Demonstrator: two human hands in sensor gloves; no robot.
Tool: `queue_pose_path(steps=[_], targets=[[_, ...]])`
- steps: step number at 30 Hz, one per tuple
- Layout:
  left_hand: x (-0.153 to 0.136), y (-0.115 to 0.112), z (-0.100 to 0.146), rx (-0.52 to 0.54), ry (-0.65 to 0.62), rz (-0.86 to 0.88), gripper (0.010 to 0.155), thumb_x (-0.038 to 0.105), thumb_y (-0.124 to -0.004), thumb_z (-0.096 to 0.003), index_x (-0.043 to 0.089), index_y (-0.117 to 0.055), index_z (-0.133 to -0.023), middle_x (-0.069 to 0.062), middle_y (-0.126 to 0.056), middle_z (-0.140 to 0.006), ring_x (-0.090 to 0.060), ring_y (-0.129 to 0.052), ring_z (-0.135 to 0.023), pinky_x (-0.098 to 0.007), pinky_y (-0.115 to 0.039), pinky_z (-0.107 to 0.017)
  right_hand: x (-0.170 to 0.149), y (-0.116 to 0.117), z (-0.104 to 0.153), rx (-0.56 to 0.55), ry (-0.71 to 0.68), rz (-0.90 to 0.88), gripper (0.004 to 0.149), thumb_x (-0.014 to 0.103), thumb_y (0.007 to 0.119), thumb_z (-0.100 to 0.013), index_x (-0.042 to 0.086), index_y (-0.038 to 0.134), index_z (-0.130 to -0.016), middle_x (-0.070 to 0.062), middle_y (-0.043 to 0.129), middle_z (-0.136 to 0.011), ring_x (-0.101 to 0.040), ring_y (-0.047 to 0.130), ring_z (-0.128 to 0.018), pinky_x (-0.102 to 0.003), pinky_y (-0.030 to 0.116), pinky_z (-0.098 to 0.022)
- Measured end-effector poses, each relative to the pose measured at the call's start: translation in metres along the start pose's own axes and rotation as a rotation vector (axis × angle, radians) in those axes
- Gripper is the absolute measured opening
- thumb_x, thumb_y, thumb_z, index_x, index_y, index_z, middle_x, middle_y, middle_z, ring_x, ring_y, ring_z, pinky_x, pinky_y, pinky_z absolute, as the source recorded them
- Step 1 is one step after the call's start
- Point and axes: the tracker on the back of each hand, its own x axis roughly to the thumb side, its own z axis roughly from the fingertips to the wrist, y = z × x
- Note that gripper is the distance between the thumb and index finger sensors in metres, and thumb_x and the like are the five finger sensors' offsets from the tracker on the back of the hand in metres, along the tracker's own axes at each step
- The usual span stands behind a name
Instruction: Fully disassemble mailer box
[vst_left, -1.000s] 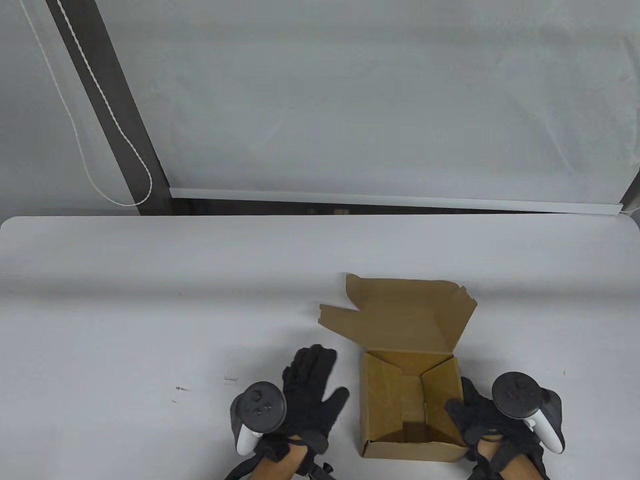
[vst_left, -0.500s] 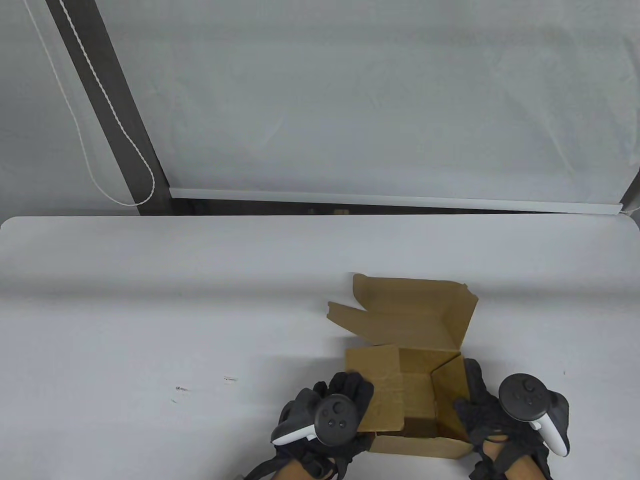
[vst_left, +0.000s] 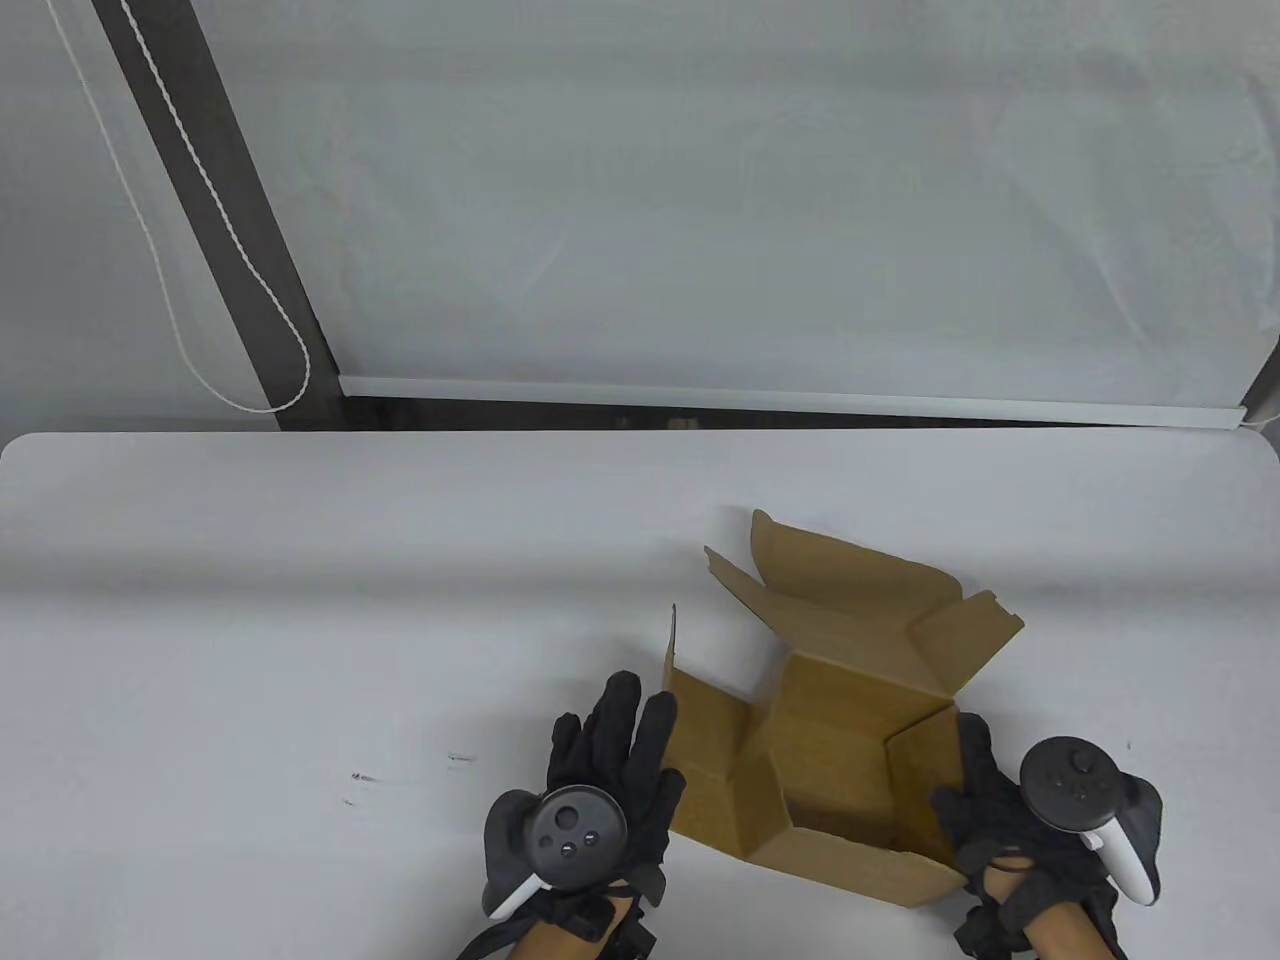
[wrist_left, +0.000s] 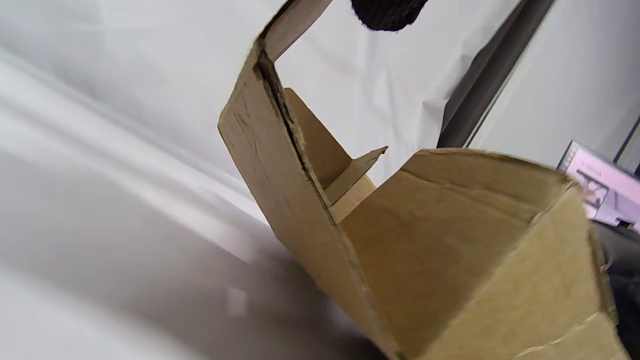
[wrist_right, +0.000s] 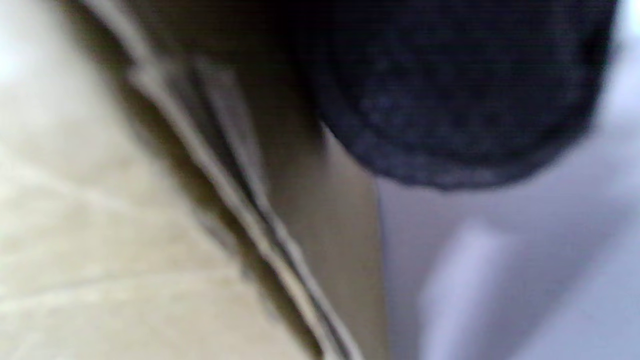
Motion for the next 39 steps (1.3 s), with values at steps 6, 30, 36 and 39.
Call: queue_pose_path(steps=[6,30,36,39], targets=[[-0.003,0.004,0.002,0.062,-0.009,-0.016,0.081,0.03,-0.075,-0.0565,0.054,-0.014,-0.103,-0.006,0.005,-0.114,-0.044,-0.025,-0.107,-0.073,-0.014,-0.07,-0.001,-0.002,0.0,-0.002,0.006,-0.015,0.074,0.032,0.072,-0.049,0.008,0.029,-0.104,-0.021,0.094,-0.042,-0.021,0.099,-0.009,-0.052,0.084,-0.04],[-0.045,-0.014,-0.006,-0.465,0.466,-0.211,0.075,0.055,-0.058,-0.0566,0.005,-0.041,-0.11,-0.031,-0.068,-0.102,-0.053,-0.057,-0.095,-0.072,-0.024,-0.069,0.004,0.034,0.002,0.2,-0.111,-0.252,0.079,0.047,0.069,-0.053,0.007,0.026,-0.106,-0.033,0.084,-0.053,-0.027,0.098,-0.024,-0.055,0.077,-0.046],[-0.013,-0.023,-0.009,-0.403,0.149,-0.054,0.086,0.063,-0.056,-0.0586,0.026,0.003,-0.109,-0.02,0.003,-0.116,-0.047,-0.024,-0.107,-0.072,-0.019,-0.069,0.017,0.066,0.002,0.401,-0.101,-0.359,0.088,0.059,0.064,-0.055,0.006,0.013,-0.104,-0.04,0.075,-0.064,-0.036,0.095,-0.038,-0.059,0.068,-0.053],[-0.009,-0.038,-0.008,-0.545,0.157,-0.039,0.086,0.065,-0.056,-0.0578,0.025,-0.002,-0.111,-0.019,0.009,-0.114,-0.047,-0.016,-0.108,-0.072,-0.016,-0.069,0.023,0.068,0.001,0.391,-0.126,-0.319,0.084,0.059,0.063,-0.055,0.008,0.021,-0.106,-0.04,0.078,-0.065,-0.037,0.097,-0.038,-0.06,0.069,-0.053]])
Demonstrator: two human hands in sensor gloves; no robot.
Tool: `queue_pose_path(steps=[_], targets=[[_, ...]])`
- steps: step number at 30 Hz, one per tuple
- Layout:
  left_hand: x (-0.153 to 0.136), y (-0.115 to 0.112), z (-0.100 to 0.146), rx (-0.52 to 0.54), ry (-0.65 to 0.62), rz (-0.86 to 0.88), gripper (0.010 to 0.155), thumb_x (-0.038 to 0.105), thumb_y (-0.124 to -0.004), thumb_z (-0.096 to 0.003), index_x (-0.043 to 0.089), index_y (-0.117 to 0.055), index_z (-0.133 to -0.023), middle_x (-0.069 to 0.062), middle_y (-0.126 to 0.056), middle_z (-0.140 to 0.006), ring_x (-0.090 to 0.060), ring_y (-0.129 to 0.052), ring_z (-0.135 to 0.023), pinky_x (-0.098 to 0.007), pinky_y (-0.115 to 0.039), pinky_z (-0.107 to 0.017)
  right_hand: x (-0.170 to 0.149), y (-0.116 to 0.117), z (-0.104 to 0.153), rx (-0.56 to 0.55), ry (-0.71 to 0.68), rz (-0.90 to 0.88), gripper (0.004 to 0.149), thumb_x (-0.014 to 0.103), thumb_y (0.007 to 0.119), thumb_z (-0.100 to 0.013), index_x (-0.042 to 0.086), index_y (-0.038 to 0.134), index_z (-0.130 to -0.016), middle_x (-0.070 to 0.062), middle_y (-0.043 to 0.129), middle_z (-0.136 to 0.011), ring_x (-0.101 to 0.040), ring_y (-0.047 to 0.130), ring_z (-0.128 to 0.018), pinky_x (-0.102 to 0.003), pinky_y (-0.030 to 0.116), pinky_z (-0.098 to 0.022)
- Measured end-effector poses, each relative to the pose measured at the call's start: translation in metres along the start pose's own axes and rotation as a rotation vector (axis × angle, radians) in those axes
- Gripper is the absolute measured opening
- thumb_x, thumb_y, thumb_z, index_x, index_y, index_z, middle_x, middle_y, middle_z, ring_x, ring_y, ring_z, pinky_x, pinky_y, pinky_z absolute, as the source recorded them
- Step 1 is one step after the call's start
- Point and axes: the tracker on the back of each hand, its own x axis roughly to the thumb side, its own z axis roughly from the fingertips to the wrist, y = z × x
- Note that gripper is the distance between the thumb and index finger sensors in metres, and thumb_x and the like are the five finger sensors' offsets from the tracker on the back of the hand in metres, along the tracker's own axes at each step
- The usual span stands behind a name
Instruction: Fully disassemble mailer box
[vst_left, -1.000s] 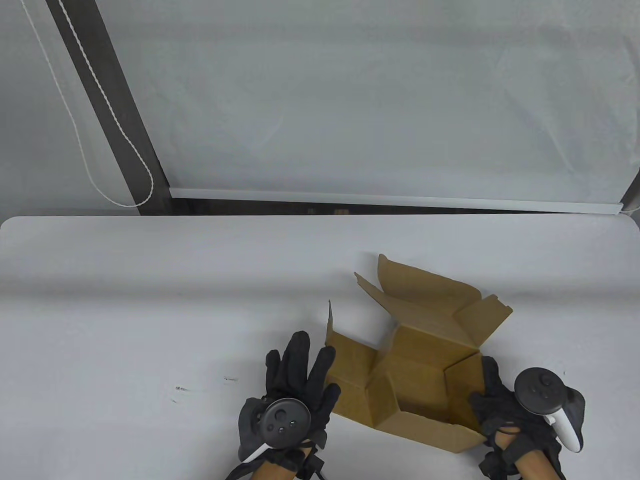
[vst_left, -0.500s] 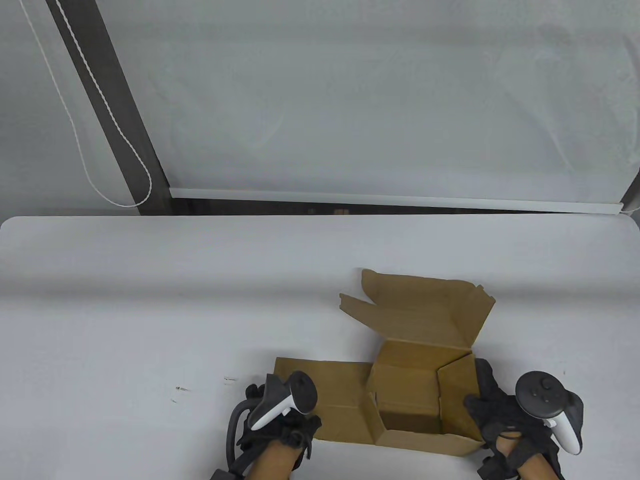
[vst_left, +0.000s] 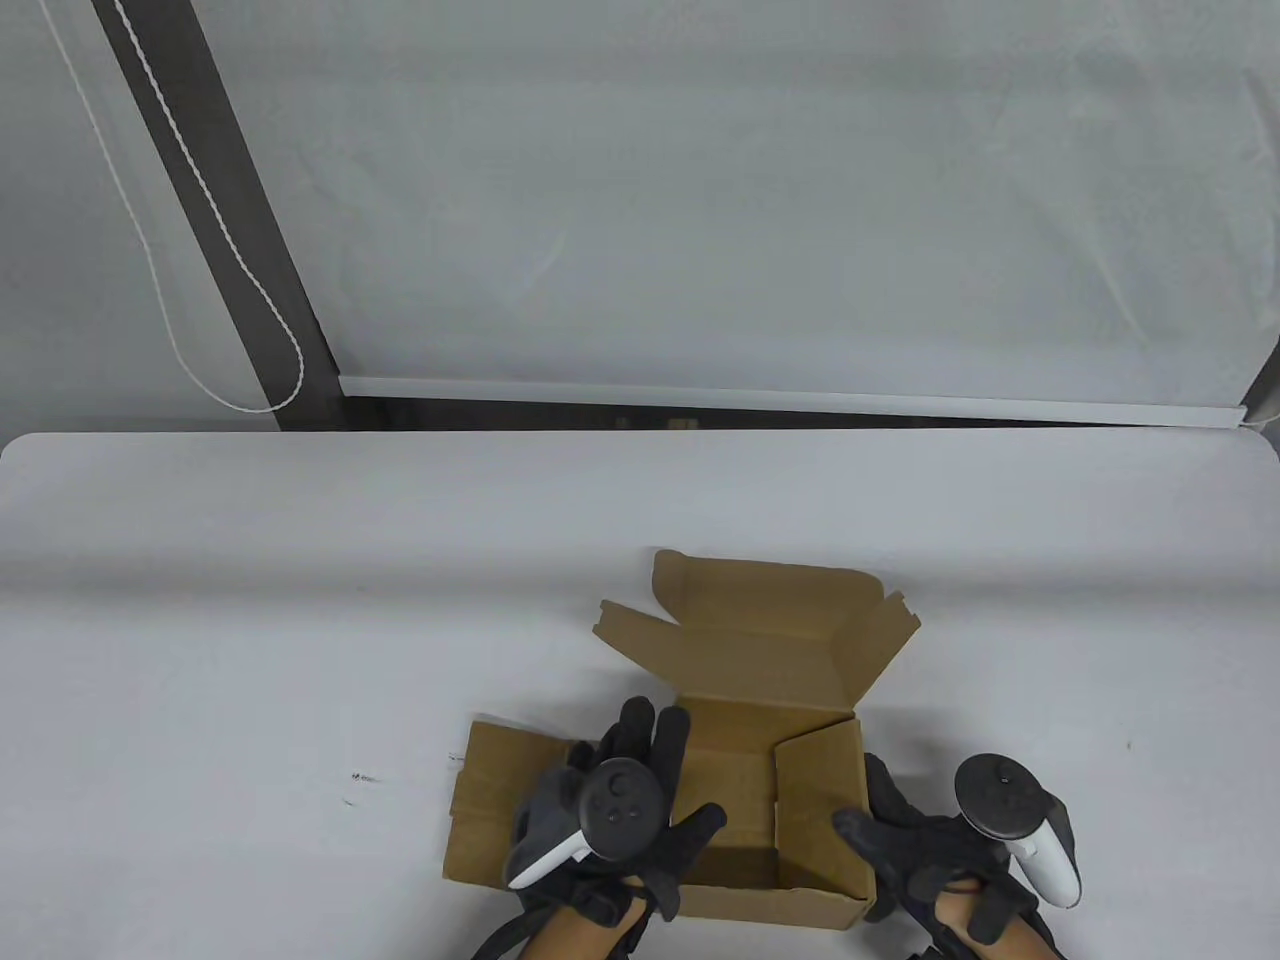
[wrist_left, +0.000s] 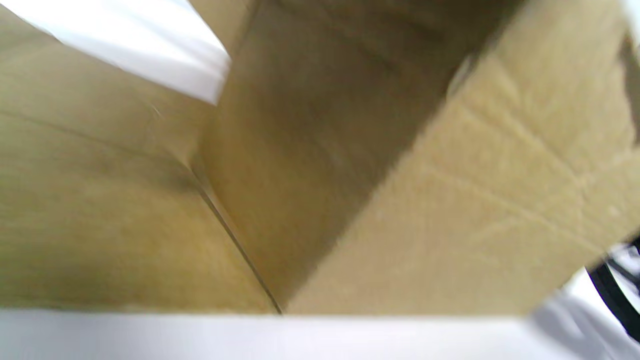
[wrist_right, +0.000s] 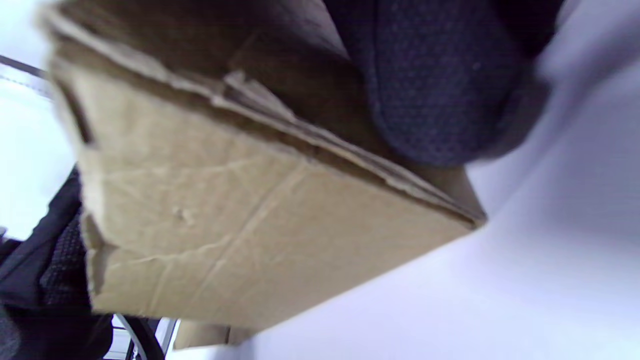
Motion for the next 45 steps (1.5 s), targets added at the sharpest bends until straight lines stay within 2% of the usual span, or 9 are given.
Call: queue_pose_path(steps=[12,18,22,25,27,32,36,41,45], targets=[[-0.01,-0.004,0.0,-0.051,0.057,0.172,0.086,0.058,-0.061,-0.0579,0.019,-0.004,-0.11,-0.011,0.017,-0.11,-0.045,-0.009,-0.106,-0.071,-0.011,-0.068,0.0,-0.02,0.006,0.07,0.072,0.095,0.082,0.061,0.062,-0.055,0.002,0.04,-0.106,-0.039,0.079,-0.078,-0.039,0.098,-0.047,-0.061,0.068,-0.055],[-0.008,-0.005,-0.001,-0.047,0.067,0.167,0.087,0.055,-0.066,-0.0567,0.019,-0.006,-0.109,-0.01,0.015,-0.11,-0.044,-0.009,-0.107,-0.071,-0.011,-0.069,-0.008,-0.037,0.018,-0.002,0.102,0.092,0.077,0.057,0.063,-0.055,0.0,0.047,-0.104,-0.038,0.082,-0.076,-0.038,0.099,-0.044,-0.06,0.069,-0.054],[-0.01,-0.005,0.0,-0.044,0.071,0.191,0.088,0.056,-0.066,-0.0567,0.019,-0.006,-0.109,-0.01,0.016,-0.11,-0.045,-0.008,-0.106,-0.071,-0.011,-0.069,-0.022,-0.07,0.034,-0.215,0.264,0.251,0.071,0.045,0.068,-0.054,-0.002,0.049,-0.103,-0.04,0.081,-0.075,-0.04,0.099,-0.043,-0.061,0.068,-0.053],[-0.01,-0.005,0.0,-0.044,0.072,0.2,0.088,0.056,-0.066,-0.0569,0.019,-0.005,-0.109,-0.01,0.016,-0.11,-0.045,-0.008,-0.106,-0.071,-0.01,-0.068,-0.014,-0.083,0.042,-0.368,0.235,0.347,0.07,0.045,0.068,-0.053,0.003,0.047,-0.105,-0.041,0.073,-0.083,-0.04,0.096,-0.049,-0.061,0.065,-0.056],[-0.01,-0.005,0.0,-0.044,0.074,0.202,0.087,0.055,-0.065,-0.0571,0.019,-0.005,-0.109,-0.01,0.016,-0.109,-0.045,-0.008,-0.106,-0.071,-0.01,-0.068,-0.003,-0.08,0.045,-0.441,0.135,0.329,0.07,0.048,0.07,-0.052,0.01,0.049,-0.107,-0.043,0.064,-0.088,-0.041,0.092,-0.057,-0.063,0.061,-0.059],[-0.01,-0.005,0.0,-0.045,0.074,0.211,0.087,0.055,-0.065,-0.0573,0.019,-0.005,-0.109,-0.011,0.017,-0.109,-0.045,-0.009,-0.106,-0.071,-0.011,-0.068,0.021,-0.05,0.034,-0.348,-0.116,0.267,0.066,0.048,0.071,-0.052,0.018,0.052,-0.109,-0.042,0.039,-0.101,-0.047,0.073,-0.076,-0.067,0.04,-0.069],[-0.011,-0.005,0.0,-0.041,0.078,0.223,0.086,0.055,-0.064,-0.0572,0.02,-0.006,-0.11,-0.011,0.016,-0.11,-0.046,-0.01,-0.106,-0.071,-0.011,-0.068,0.044,-0.02,0.029,-0.335,-0.274,0.51,0.057,0.048,0.073,-0.05,0.015,0.082,-0.095,-0.035,0.038,-0.107,-0.048,0.068,-0.078,-0.066,0.029,-0.074],[-0.011,-0.005,-0.001,-0.039,0.08,0.223,0.085,0.055,-0.064,-0.0571,0.02,-0.007,-0.11,-0.011,0.015,-0.11,-0.046,-0.013,-0.106,-0.071,-0.012,-0.068,0.033,-0.018,0.02,-0.244,-0.109,0.56,0.06,0.055,0.067,-0.051,0.011,0.09,-0.085,-0.033,0.029,-0.111,-0.051,0.06,-0.086,-0.065,0.025,-0.074],[-0.012,-0.005,-0.001,-0.039,0.077,0.227,0.085,0.055,-0.065,-0.057,0.02,-0.007,-0.11,-0.011,0.015,-0.11,-0.046,-0.012,-0.106,-0.071,-0.012,-0.068,0.024,-0.052,0.037,-0.388,0.019,0.45,0.063,0.054,0.068,-0.05,0.006,0.086,-0.087,-0.034,0.034,-0.109,-0.051,0.064,-0.084,-0.065,0.028,-0.073]])
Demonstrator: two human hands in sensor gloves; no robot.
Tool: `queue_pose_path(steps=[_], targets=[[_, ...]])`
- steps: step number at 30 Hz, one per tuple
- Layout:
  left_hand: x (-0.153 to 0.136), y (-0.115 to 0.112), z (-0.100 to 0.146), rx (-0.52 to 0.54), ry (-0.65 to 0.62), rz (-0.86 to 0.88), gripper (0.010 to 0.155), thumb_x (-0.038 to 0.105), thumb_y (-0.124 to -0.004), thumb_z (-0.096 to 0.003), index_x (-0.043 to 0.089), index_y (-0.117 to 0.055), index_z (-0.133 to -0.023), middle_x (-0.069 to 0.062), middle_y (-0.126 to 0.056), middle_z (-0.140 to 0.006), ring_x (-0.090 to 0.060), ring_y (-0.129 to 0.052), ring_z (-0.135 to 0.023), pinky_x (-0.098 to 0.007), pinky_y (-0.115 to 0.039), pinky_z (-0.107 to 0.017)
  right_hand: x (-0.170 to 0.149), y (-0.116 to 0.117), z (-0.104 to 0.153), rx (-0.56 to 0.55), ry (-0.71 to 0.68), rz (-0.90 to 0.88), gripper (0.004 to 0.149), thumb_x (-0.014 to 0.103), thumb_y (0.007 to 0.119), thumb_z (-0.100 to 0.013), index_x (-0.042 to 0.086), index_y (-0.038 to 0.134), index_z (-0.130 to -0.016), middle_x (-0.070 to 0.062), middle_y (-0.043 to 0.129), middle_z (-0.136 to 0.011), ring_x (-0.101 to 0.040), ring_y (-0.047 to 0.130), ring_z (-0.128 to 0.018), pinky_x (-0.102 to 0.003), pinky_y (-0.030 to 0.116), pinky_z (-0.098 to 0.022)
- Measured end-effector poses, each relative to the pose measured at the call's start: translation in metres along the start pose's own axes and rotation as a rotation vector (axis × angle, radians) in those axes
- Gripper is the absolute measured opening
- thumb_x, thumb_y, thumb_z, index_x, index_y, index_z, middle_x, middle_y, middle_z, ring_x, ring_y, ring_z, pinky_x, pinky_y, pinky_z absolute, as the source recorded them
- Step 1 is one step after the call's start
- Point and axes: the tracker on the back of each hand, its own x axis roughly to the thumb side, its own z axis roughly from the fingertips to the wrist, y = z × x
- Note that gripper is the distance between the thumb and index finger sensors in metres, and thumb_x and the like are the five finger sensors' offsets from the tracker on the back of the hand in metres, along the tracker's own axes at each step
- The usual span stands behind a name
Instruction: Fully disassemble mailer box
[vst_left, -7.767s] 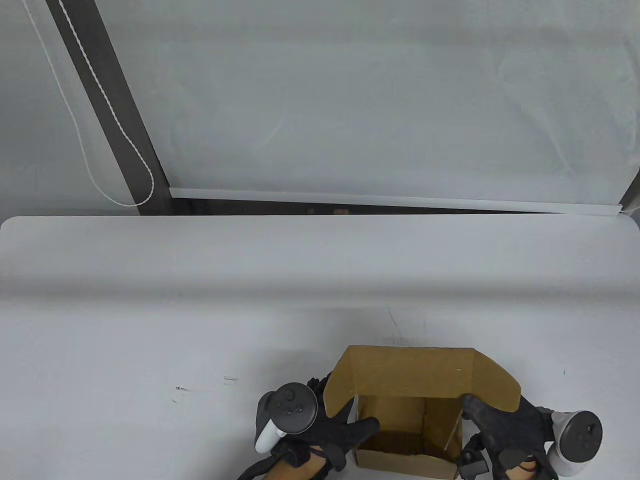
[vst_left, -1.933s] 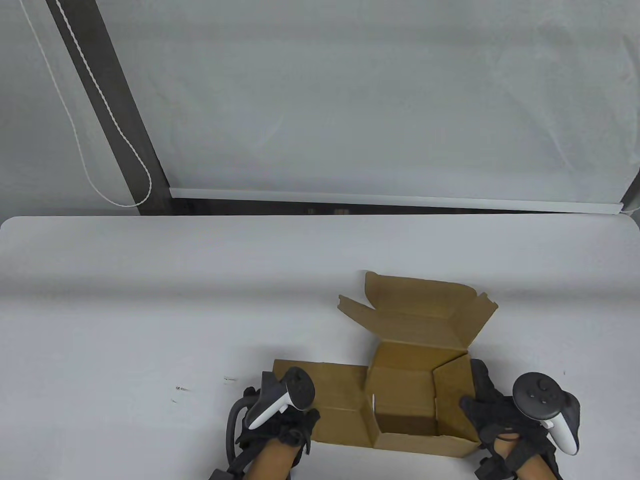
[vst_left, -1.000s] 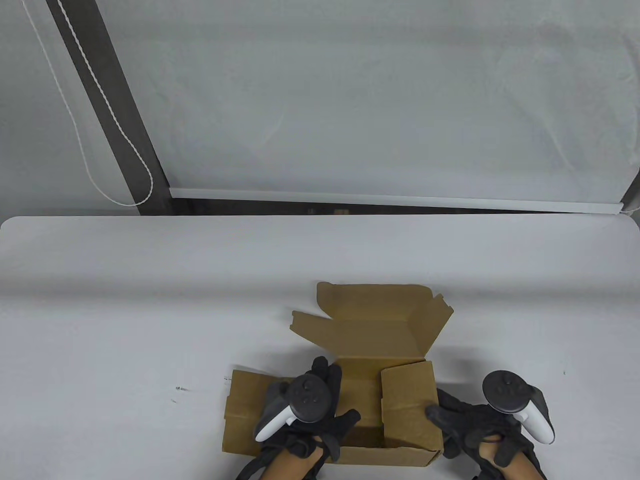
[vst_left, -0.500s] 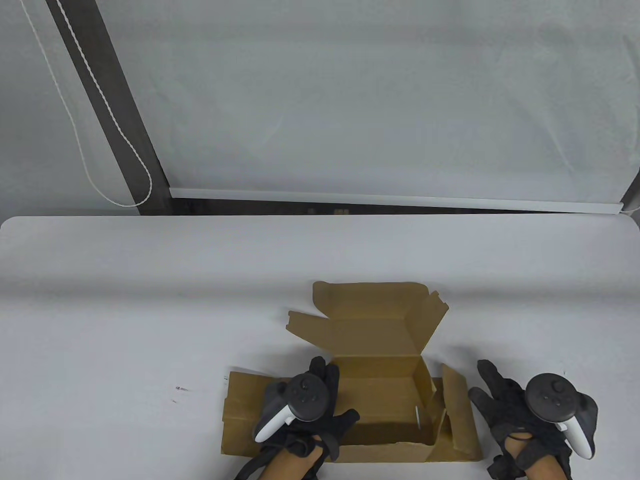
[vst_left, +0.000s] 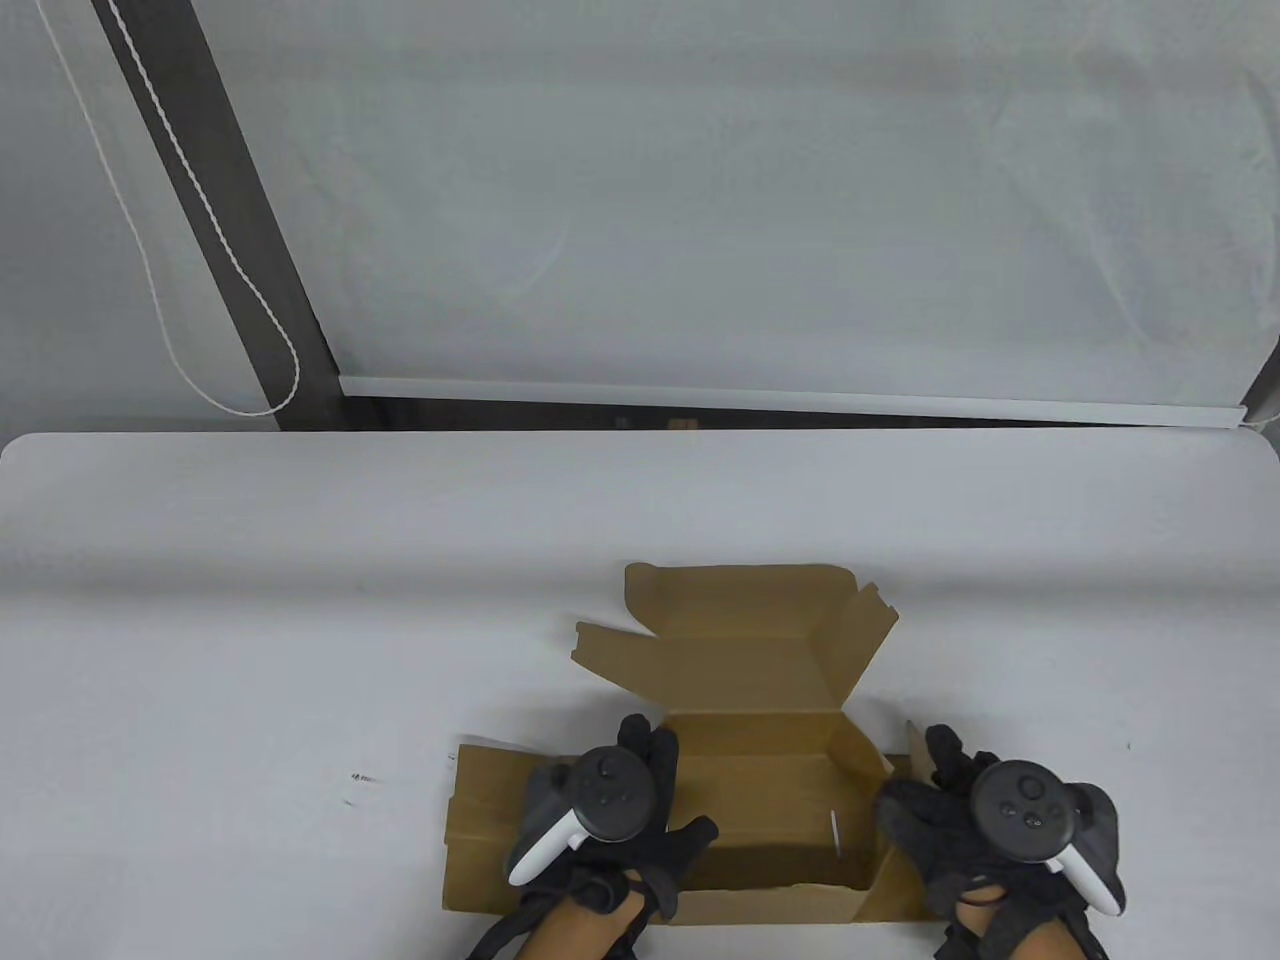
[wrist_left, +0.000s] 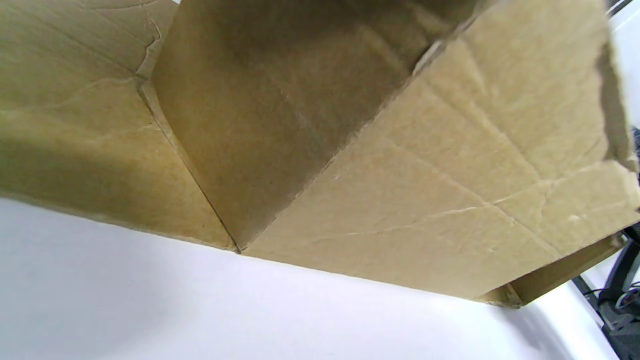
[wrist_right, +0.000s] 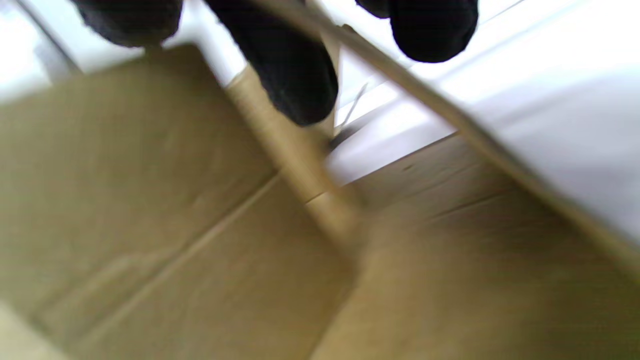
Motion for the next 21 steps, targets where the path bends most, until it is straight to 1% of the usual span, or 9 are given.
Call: queue_pose_path(steps=[3,6,10,14,15,17,18,19,21], targets=[[0.0,0.0,0.0,-0.001,-0.003,0.006,0.085,0.054,-0.065,-0.0571,0.02,-0.007,-0.11,-0.011,0.015,-0.11,-0.046,-0.013,-0.106,-0.071,-0.012,-0.068,-0.035,-0.018,0.002,-0.101,0.137,-0.015,0.065,0.052,0.069,-0.05,0.003,0.083,-0.09,-0.039,0.049,-0.104,-0.053,0.07,-0.078,-0.066,0.033,-0.071],[-0.001,0.0,0.001,-0.002,-0.005,0.007,0.085,0.055,-0.064,-0.0571,0.02,-0.007,-0.11,-0.012,0.015,-0.11,-0.046,-0.013,-0.106,-0.071,-0.012,-0.068,-0.074,-0.014,-0.002,0.007,0.346,0.003,0.062,0.052,0.07,-0.05,0.01,0.079,-0.095,-0.042,0.04,-0.106,-0.058,0.063,-0.082,-0.067,0.027,-0.071],[-0.002,0.0,0.001,-0.008,-0.014,0.017,0.083,0.055,-0.06,-0.0579,0.019,-0.007,-0.11,-0.012,0.015,-0.11,-0.047,-0.012,-0.106,-0.071,-0.013,-0.068,-0.071,-0.003,-0.01,0.11,0.361,0.238,0.065,0.052,0.07,-0.05,0.004,0.076,-0.094,-0.036,0.033,-0.108,-0.056,0.057,-0.087,-0.065,0.023,-0.072],[-0.004,0.002,0.003,0.0,-0.012,0.034,0.08,0.055,-0.057,-0.0584,0.02,-0.008,-0.11,-0.012,0.015,-0.11,-0.048,-0.013,-0.105,-0.071,-0.013,-0.068,-0.025,-0.004,-0.007,-0.097,0.099,0.15,0.068,0.053,0.069,-0.05,0.004,0.072,-0.098,-0.037,0.036,-0.108,-0.056,0.058,-0.087,-0.065,0.023,-0.072],[-0.004,0.002,0.003,0.016,0.001,0.029,0.08,0.055,-0.057,-0.0583,0.019,-0.008,-0.111,-0.013,0.014,-0.11,-0.048,-0.013,-0.105,-0.071,-0.014,-0.068,0.0,-0.004,-0.002,-0.197,-0.104,0.093,0.068,0.053,0.069,-0.05,0.005,0.072,-0.098,-0.037,0.04,-0.107,-0.055,0.06,-0.086,-0.066,0.025,-0.073],[-0.004,0.002,0.003,0.016,0.001,0.029,0.08,0.055,-0.057,-0.0583,0.019,-0.009,-0.111,-0.013,0.013,-0.111,-0.048,-0.013,-0.105,-0.071,-0.013,-0.068,0.033,0.003,0.008,-0.233,-0.336,0.023,0.069,0.054,0.071,-0.049,0.008,0.072,-0.1,-0.034,0.044,-0.109,-0.054,0.061,-0.088,-0.066,0.024,-0.074],[-0.004,0.002,0.003,0.013,-0.001,0.031,0.08,0.055,-0.057,-0.0582,0.019,-0.009,-0.111,-0.013,0.013,-0.111,-0.048,-0.013,-0.105,-0.071,-0.013,-0.067,0.044,0.008,0.012,-0.209,-0.407,0.009,0.069,0.055,0.072,-0.048,0.009,0.072,-0.1,-0.033,0.046,-0.11,-0.054,0.06,-0.089,-0.066,0.023,-0.075],[-0.005,0.003,0.003,0.016,-0.005,0.04,0.08,0.055,-0.057,-0.0582,0.019,-0.009,-0.111,-0.013,0.013,-0.111,-0.048,-0.013,-0.105,-0.071,-0.013,-0.068,0.066,0.023,0.016,-0.1,-0.528,0.025,0.07,0.055,0.073,-0.047,0.01,0.073,-0.1,-0.032,0.049,-0.111,-0.054,0.061,-0.089,-0.067,0.025,-0.075],[-0.008,0.007,0.004,0.031,-0.021,0.078,0.079,0.055,-0.057,-0.0578,0.018,-0.013,-0.112,-0.014,0.009,-0.112,-0.048,-0.015,-0.105,-0.071,-0.015,-0.067,0.082,0.047,0.019,0.145,-0.557,0.102,0.069,0.054,0.076,-0.046,0.009,0.076,-0.099,-0.032,0.054,-0.11,-0.055,0.062,-0.088,-0.067,0.024,-0.075]])
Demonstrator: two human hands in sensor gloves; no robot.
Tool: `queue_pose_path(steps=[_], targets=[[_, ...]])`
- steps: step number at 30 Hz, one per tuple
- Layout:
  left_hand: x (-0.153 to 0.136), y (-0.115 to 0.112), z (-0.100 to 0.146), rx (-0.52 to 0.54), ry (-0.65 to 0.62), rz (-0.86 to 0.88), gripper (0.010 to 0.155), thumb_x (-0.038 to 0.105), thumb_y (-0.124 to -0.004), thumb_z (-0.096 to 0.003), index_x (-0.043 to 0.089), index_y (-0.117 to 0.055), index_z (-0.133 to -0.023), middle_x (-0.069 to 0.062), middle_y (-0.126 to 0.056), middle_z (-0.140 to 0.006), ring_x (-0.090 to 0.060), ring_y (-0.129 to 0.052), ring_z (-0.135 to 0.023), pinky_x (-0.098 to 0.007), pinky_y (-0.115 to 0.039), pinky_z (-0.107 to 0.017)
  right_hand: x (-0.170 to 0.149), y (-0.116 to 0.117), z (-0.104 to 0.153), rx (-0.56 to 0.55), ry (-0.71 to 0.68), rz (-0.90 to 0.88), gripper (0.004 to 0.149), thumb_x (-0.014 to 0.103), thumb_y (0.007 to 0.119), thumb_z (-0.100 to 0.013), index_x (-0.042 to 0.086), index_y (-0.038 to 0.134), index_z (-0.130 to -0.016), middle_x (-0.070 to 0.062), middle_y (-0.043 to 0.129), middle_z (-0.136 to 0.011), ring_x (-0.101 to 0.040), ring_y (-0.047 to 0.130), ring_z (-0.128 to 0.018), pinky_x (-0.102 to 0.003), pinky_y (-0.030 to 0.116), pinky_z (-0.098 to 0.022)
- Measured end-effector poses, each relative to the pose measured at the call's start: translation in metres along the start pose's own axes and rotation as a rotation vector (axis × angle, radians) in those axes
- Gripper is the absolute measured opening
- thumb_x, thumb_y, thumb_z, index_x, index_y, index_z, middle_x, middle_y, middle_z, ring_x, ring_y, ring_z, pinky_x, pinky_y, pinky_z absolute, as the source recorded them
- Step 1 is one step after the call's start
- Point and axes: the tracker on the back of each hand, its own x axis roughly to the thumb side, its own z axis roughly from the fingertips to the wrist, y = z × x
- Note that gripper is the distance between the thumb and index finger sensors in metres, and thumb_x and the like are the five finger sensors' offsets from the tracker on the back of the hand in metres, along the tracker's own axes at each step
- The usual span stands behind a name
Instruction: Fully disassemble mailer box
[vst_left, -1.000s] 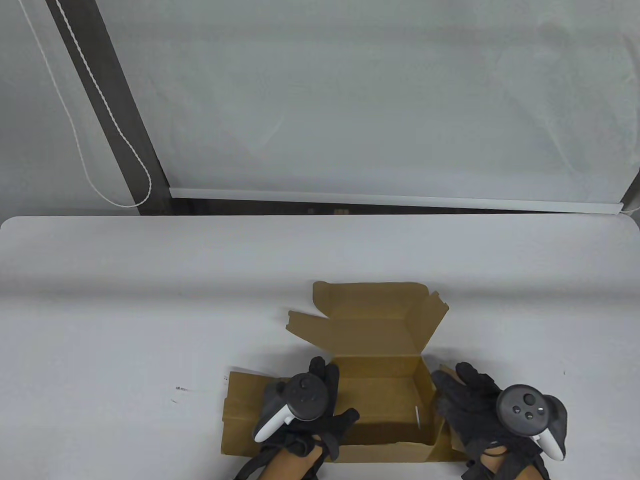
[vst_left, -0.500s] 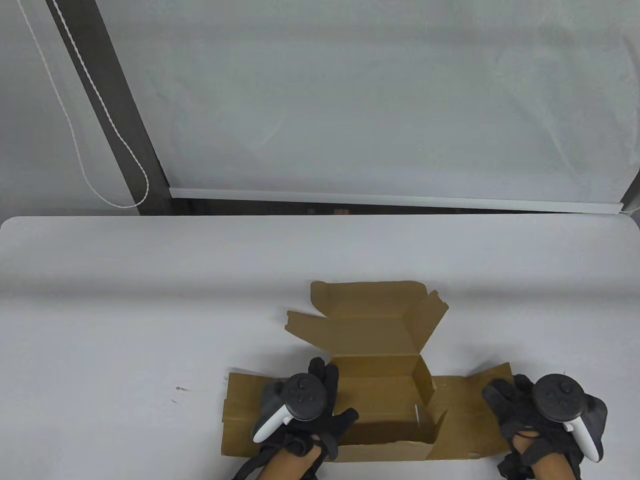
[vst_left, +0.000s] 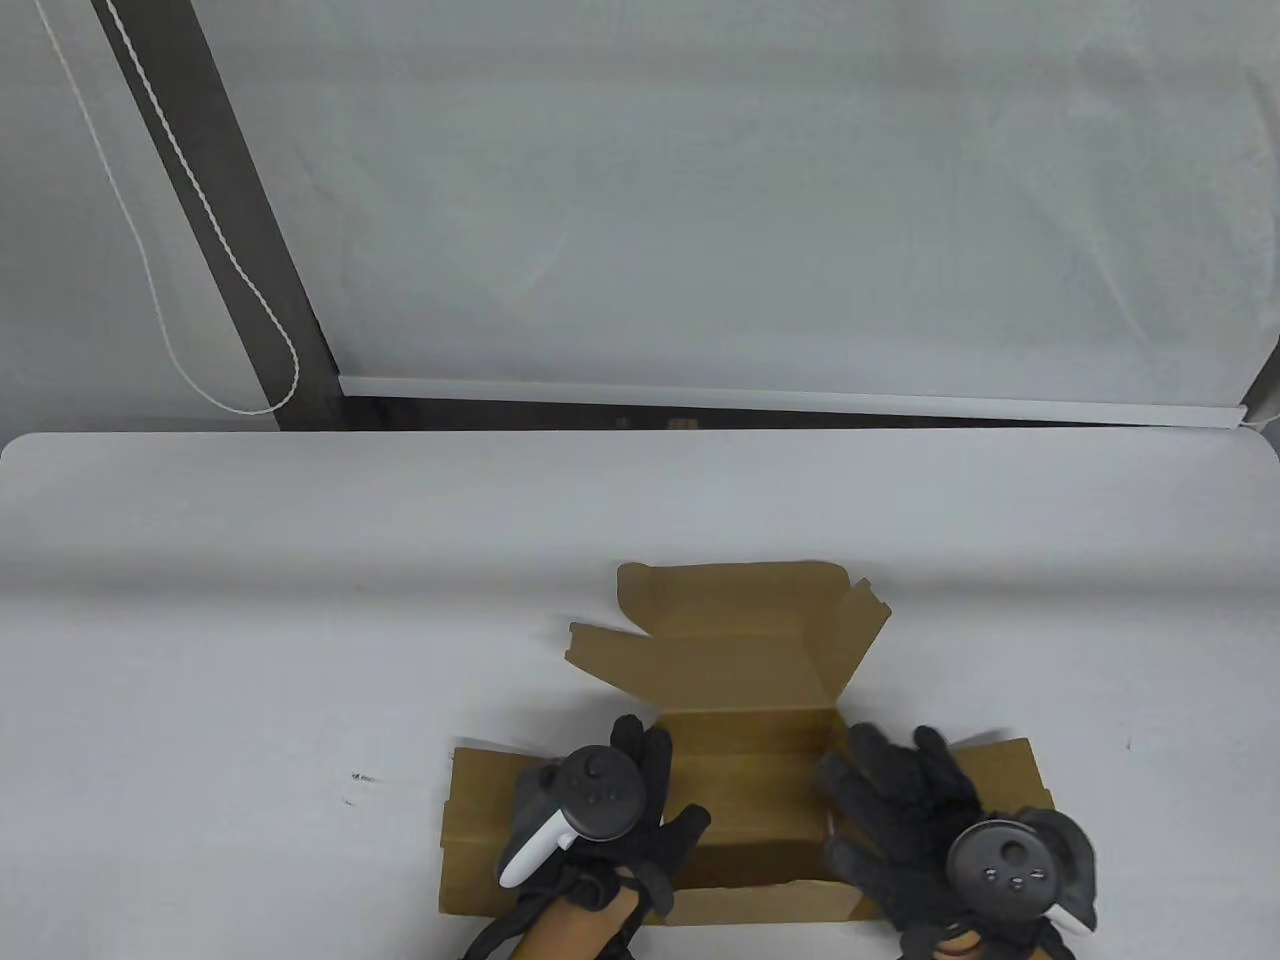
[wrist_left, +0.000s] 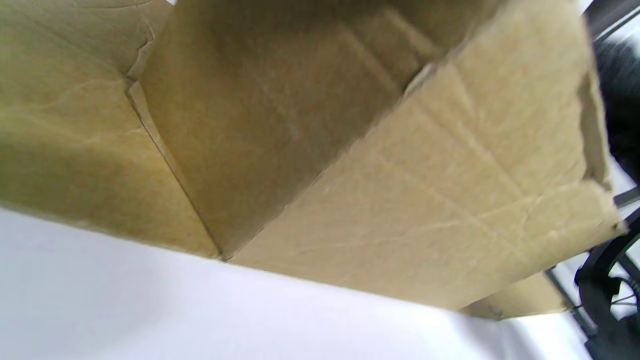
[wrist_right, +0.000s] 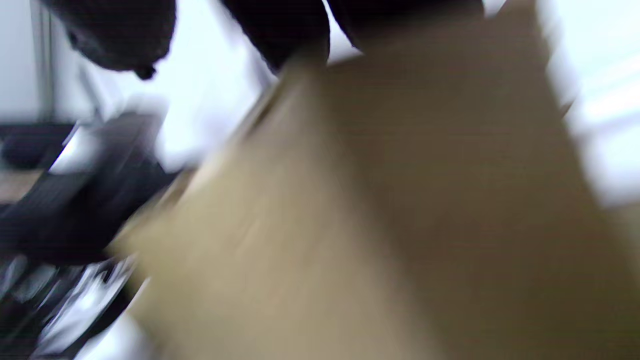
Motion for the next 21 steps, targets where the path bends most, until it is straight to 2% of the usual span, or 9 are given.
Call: queue_pose_path(steps=[1,2,3,6,8,14,15,17,21], targets=[[-0.003,0.003,0.001,0.019,0.0,0.035,0.078,0.055,-0.058,-0.0577,0.018,-0.016,-0.112,-0.015,0.007,-0.113,-0.048,-0.015,-0.105,-0.071,-0.015,-0.067,0.003,0.011,-0.004,0.132,0.003,0.012,0.068,0.052,0.077,-0.046,0.008,0.077,-0.098,-0.032,0.055,-0.11,-0.056,0.061,-0.088,-0.067,0.023,-0.075],[-0.009,0.009,0.003,0.052,0.021,0.086,0.075,0.055,-0.058,-0.0577,0.021,-0.021,-0.113,-0.015,0.006,-0.113,-0.048,-0.015,-0.105,-0.071,-0.015,-0.067,0.004,0.027,-0.008,0.354,0.02,0.039,0.063,0.049,0.076,-0.048,0.008,0.079,-0.095,-0.032,0.059,-0.108,-0.056,0.063,-0.086,-0.067,0.022,-0.074],[-0.014,0.013,0.005,0.084,0.046,0.117,0.07,0.053,-0.059,-0.0578,0.027,-0.028,-0.115,-0.014,0.005,-0.114,-0.048,-0.013,-0.105,-0.071,-0.013,-0.068,0.004,0.028,-0.009,0.401,0.036,0.067,0.055,0.046,0.075,-0.05,0.012,0.078,-0.093,-0.029,0.07,-0.103,-0.055,0.068,-0.083,-0.067,0.019,-0.074],[-0.034,0.025,0.009,0.183,0.116,0.188,0.061,0.05,-0.06,-0.0583,0.035,-0.042,-0.115,-0.016,0.002,-0.115,-0.048,-0.011,-0.105,-0.07,-0.01,-0.067,0.004,0.021,-0.008,0.233,-0.045,0.037,0.048,0.036,0.086,-0.043,0.007,0.096,-0.079,-0.033,0.093,-0.085,-0.056,0.086,-0.068,-0.072,0.039,-0.068],[-0.043,0.028,0.009,0.185,0.215,0.164,0.063,0.05,-0.061,-0.0582,0.028,-0.045,-0.115,-0.015,0.003,-0.115,-0.047,-0.005,-0.105,-0.069,-0.007,-0.068,0.004,0.02,-0.006,0.36,-0.016,0.024,0.048,0.036,0.084,-0.046,0.008,0.091,-0.084,-0.032,0.088,-0.09,-0.056,0.082,-0.072,-0.072,0.034,-0.07],[-0.065,0.003,-0.005,-0.164,0.404,0.149,0.076,0.052,-0.057,-0.0591,0.017,-0.018,-0.114,-0.008,0.011,-0.113,-0.039,0.015,-0.1,-0.062,0.007,-0.065,-0.001,0.018,-0.007,0.328,-0.005,0.031,0.048,0.039,0.083,-0.046,0.009,0.092,-0.083,-0.031,0.092,-0.086,-0.054,0.087,-0.068,-0.072,0.042,-0.067],[-0.06,0.003,-0.006,-0.152,0.405,0.091,0.078,0.053,-0.057,-0.0587,0.016,-0.015,-0.113,-0.011,0.011,-0.113,-0.041,0.015,-0.099,-0.063,0.006,-0.066,-0.002,0.018,-0.007,0.306,-0.009,0.038,0.047,0.039,0.083,-0.046,0.009,0.093,-0.082,-0.031,0.093,-0.085,-0.053,0.088,-0.067,-0.072,0.044,-0.067],[-0.053,0.004,-0.008,-0.131,0.355,0.082,0.077,0.053,-0.057,-0.0579,0.011,-0.024,-0.114,-0.011,0.006,-0.115,-0.041,0.011,-0.102,-0.063,0.005,-0.066,-0.003,0.017,-0.007,0.284,-0.018,0.066,0.047,0.039,0.084,-0.045,0.009,0.095,-0.08,-0.029,0.097,-0.081,-0.051,0.092,-0.064,-0.071,0.048,-0.066],[-0.023,0.009,-0.005,-0.066,0.01,0.144,0.067,0.054,-0.054,-0.0597,0.011,-0.05,-0.111,-0.016,-0.003,-0.117,-0.045,0.005,-0.101,-0.065,-0.001,-0.066,-0.004,0.015,-0.008,0.187,-0.023,0.158,0.046,0.041,0.084,-0.045,0.008,0.097,-0.075,-0.028,0.103,-0.07,-0.046,0.1,-0.053,-0.067,0.063,-0.059]])
